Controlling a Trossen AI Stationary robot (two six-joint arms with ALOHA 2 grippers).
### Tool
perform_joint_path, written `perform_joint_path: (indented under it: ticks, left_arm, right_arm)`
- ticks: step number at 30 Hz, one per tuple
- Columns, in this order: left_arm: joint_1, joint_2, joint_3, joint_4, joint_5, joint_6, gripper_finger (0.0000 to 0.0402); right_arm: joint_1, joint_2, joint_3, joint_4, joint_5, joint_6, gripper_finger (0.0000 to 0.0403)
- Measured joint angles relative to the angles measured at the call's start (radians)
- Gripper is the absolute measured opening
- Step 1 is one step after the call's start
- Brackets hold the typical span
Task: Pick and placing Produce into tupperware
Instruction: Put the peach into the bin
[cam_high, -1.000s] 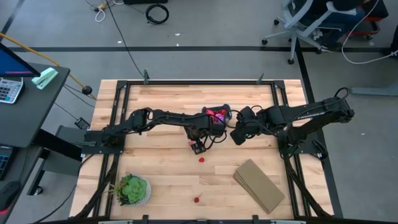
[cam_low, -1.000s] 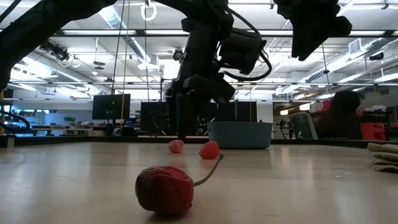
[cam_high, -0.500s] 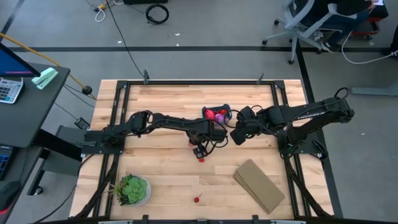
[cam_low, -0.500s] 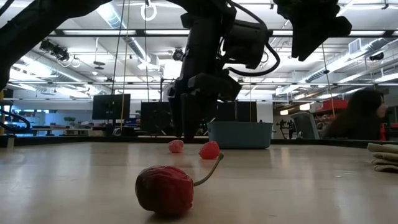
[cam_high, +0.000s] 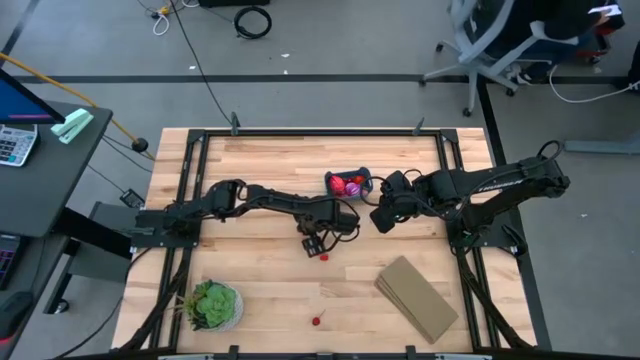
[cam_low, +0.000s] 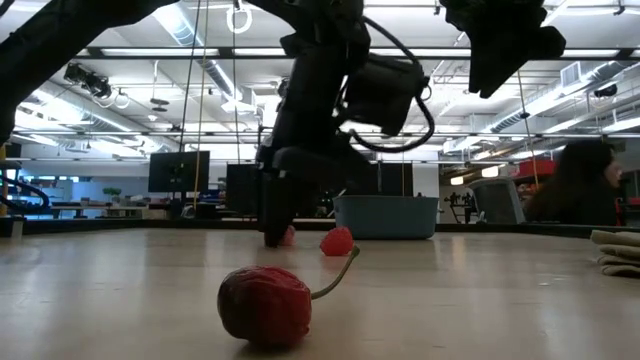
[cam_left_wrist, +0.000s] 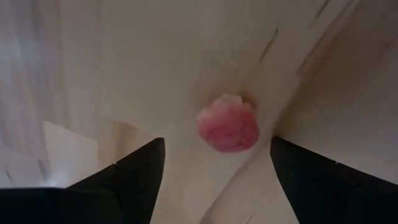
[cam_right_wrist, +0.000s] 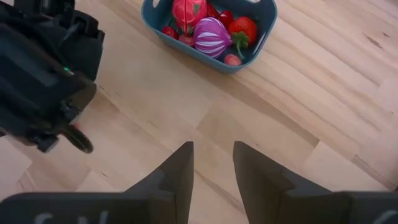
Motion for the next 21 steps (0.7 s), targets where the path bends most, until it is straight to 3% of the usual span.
perform_joint_path:
  ticks: [14,21]
  left_arm:
    - [-0.009,-0.003,-0.019,0.037,-0.002,0.049,0.0297]
    - [-0.002,-0.003,-0.019,0.048,0.002,0.086,0.0270]
  right_arm:
    - [0.000,0.000,0.000,0.000,0.003,-0.009,0.0121]
    - [0.000,0.000,0.000,0.000,0.019,-0.014,0.0121]
